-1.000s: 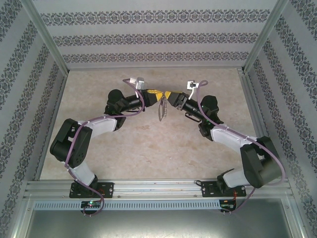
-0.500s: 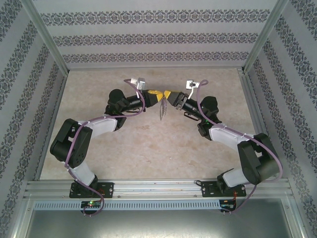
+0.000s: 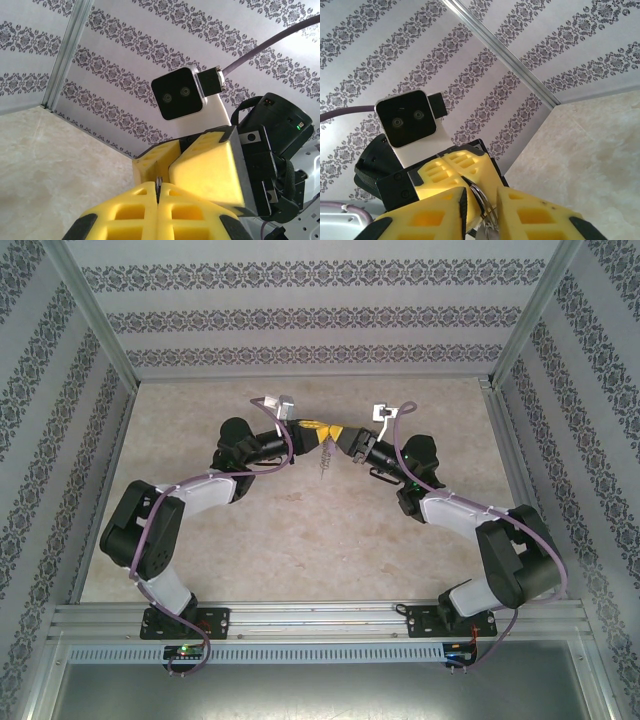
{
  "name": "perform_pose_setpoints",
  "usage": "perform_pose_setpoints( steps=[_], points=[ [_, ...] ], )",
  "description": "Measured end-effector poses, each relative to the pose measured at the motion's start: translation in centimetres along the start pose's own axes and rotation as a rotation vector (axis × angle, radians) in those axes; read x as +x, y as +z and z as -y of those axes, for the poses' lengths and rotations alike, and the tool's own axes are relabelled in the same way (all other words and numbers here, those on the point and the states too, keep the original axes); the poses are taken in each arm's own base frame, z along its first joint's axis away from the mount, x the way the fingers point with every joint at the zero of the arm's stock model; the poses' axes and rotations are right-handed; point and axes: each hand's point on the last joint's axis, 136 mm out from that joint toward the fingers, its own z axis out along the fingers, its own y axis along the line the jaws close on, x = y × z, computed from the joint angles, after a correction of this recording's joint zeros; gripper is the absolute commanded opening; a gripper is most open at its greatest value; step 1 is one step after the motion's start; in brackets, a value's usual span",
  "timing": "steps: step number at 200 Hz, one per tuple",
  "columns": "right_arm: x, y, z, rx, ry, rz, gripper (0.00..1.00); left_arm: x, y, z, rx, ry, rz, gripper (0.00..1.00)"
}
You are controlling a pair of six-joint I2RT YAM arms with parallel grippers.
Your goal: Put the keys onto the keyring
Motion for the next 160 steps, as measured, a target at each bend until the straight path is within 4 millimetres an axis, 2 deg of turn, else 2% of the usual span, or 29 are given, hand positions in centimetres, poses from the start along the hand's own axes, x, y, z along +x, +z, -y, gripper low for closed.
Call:
perform_pose_setpoints(
  steps=[35,64,79,119,160],
  points=[
    [0.3,-0.3,0.2,0.001,-0.005,0.000,0.00,0.0,0.0,-0.1,-0.011,-0.005,-0.006,0.00],
    [0.4,-0.3,0.3,0.002,-0.003,-0.001,0.00,0.1,-0.1,-0.2,-0.021,-0.009,-0.017,0.00],
    [0.4,-0.3,0.2,0.000,-0.004,-0.003,0.00,0.1,-0.1,-0.1,-0.024,-0.004,-0.020,0.09],
    [1.0,-0.5,0.6,0.032,-0.024,-0.059,0.00,0.3,-0.3,0.1,-0.045,0.028,-0.058,0.25],
    [0.7,-0.6,0.5,0.149,-0.158,-0.155,0.00,-2.0,-0.7,1.9,-0.065,0.164,-0.092,0.38]
  ],
)
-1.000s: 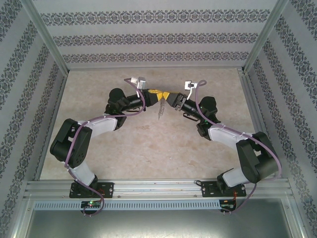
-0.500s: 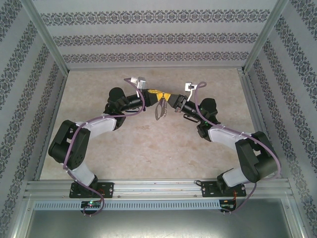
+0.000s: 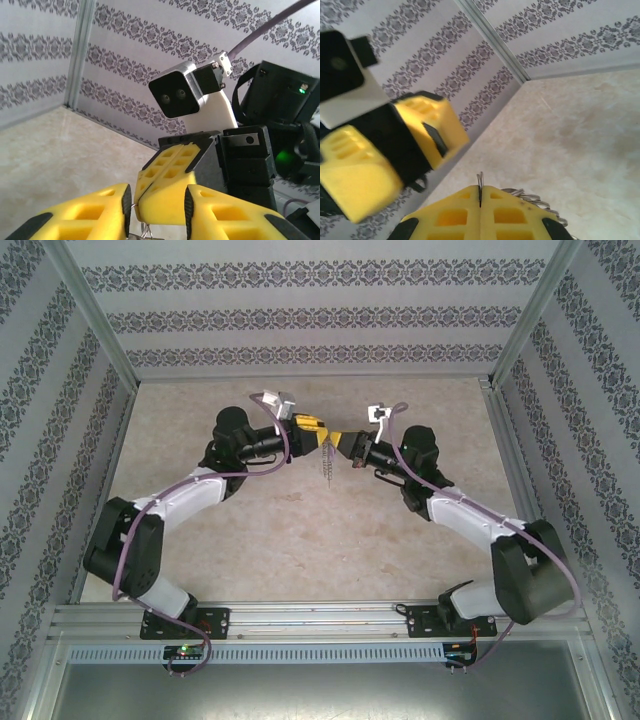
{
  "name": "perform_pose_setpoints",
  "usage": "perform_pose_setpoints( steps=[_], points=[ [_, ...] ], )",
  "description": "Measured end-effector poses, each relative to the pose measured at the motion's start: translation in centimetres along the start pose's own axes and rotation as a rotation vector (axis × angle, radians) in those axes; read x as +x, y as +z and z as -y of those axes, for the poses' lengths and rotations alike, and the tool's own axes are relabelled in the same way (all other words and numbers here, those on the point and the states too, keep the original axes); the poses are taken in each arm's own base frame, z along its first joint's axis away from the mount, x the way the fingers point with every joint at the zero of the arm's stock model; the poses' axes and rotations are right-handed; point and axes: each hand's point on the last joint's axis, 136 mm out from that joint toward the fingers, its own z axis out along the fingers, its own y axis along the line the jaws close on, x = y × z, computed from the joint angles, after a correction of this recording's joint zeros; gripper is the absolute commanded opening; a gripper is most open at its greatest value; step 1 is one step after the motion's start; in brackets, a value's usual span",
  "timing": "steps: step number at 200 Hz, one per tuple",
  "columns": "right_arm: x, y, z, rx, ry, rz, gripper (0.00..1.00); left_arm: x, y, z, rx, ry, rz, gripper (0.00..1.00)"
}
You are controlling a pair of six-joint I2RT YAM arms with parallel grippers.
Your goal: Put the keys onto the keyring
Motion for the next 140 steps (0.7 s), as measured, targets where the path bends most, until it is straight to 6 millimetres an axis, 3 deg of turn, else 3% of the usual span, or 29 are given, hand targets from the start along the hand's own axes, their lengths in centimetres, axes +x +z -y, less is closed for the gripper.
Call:
perform_pose_setpoints(
  steps=[32,87,140],
  points=[
    [-0.4,-0.5,0.5,0.108,-0.146,-0.067,0.00,-1.1,-0.3,0.5,-0.017,0.087,-0.033,0.44],
    [1.9,-2.0,2.5,0.225,-0.325,-0.221,0.00,0.4,-0.5,-0.1,-0.035,0.112,-0.153,0.47],
    [2.3,-2.2,0.5,0.134,-0.382,-0.284,0.00,2.3,-0.3,-0.2,0.015,0.077,-0.234,0.51]
  ],
)
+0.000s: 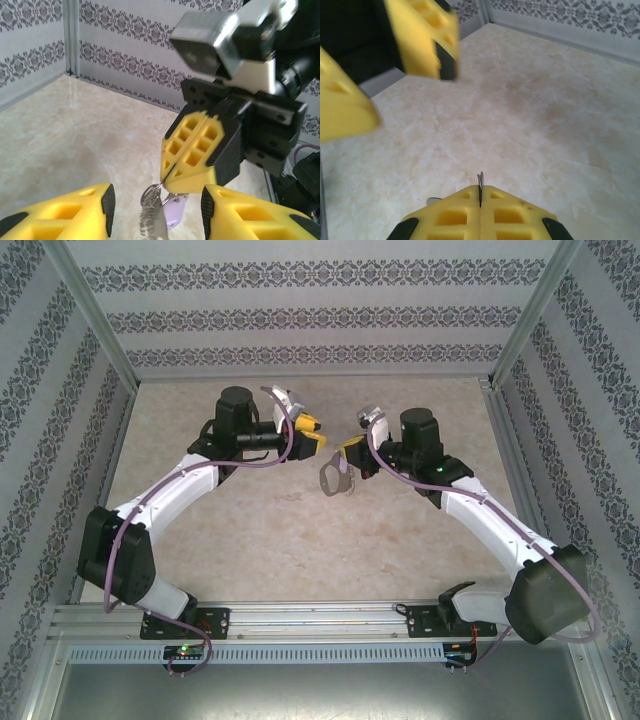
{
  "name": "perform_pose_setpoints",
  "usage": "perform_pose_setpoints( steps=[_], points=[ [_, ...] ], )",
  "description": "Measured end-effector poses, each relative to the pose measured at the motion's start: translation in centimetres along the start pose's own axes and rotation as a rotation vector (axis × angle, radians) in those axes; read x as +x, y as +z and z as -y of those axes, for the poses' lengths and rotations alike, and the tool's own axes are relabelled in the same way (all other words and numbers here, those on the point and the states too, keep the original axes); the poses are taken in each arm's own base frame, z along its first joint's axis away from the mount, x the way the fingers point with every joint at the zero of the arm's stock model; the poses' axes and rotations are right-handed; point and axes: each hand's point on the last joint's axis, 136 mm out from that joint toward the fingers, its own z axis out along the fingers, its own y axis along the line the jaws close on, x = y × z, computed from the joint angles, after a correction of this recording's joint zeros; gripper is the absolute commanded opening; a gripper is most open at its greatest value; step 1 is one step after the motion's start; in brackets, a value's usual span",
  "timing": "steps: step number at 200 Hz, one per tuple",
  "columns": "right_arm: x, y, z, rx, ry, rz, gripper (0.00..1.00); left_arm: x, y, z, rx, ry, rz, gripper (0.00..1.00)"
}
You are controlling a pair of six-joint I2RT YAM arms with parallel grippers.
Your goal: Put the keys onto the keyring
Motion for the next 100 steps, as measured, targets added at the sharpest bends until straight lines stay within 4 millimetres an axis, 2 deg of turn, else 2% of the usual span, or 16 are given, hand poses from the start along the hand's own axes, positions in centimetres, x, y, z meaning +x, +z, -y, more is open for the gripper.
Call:
perform_pose_setpoints(
  steps=[41,100],
  points=[
    [-0.1,-0.2,-1.3,-0.073,-0.005,-0.006,0.00,1.9,0.6,0.2,0.053,-0.056,-0.051,0.51],
    [-0.2,-0.4,-1.8,-0.115,0.004,-0.004,0.00,1.2,0.8,1.2,0.133,-0.058,-0.048,0.51]
  ],
)
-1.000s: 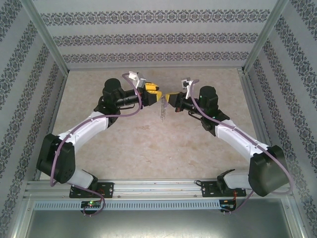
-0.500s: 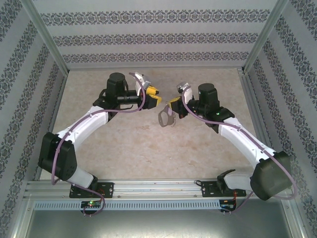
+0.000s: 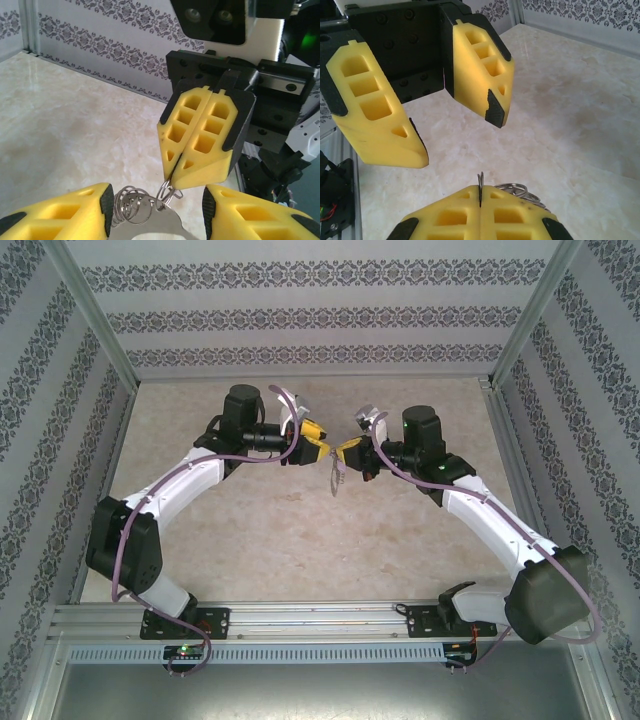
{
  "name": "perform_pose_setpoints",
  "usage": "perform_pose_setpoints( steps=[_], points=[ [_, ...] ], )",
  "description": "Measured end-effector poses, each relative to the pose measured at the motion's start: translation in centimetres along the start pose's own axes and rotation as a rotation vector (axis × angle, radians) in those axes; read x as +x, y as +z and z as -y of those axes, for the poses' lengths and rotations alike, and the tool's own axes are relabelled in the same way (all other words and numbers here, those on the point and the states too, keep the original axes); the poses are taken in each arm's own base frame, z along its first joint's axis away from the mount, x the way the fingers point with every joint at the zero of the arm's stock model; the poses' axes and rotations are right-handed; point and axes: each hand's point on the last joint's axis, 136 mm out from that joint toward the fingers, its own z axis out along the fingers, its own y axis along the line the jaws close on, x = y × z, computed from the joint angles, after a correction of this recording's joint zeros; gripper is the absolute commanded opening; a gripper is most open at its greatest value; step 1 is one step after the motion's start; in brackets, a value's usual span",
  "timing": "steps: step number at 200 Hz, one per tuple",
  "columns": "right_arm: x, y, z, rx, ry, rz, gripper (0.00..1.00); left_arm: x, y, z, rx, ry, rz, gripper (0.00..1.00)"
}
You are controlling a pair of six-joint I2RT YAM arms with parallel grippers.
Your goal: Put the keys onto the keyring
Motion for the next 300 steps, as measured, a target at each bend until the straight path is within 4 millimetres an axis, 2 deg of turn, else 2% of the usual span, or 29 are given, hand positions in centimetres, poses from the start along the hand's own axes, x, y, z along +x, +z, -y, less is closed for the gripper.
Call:
perform_pose_setpoints(
  steps=[55,117,225,257,300],
  points=[
    [-0.3,0.0,-0.7,-0.040,0.001,0.010,0.00,1.2,0.6,-0.1,0.049,-0.043,-0.017,0.49],
    [-0.6,-0.1,-0.7,-0.045,0.011,0.022,0.00,1.3,0.7,0.4,0.091,-0.075,-0.019,0.37],
    [-0.7,-0.2,-1.0,-0.064,0.007,0.026,0.00,1.5,1.3,0.5,0.119,-0.089,-0.016,0.38],
    [-0.7,-0.2,-1.0,-0.063,0.008,0.026,0.00,1.5,1.5,0.6,0.124,-0.090,-0.016,0.27],
    [-0.8,-0.3,-0.6,-0.054,0.010,0.029,0.00,1.2,1.7,0.9,0.136,-0.090,-0.009,0.00]
  ],
)
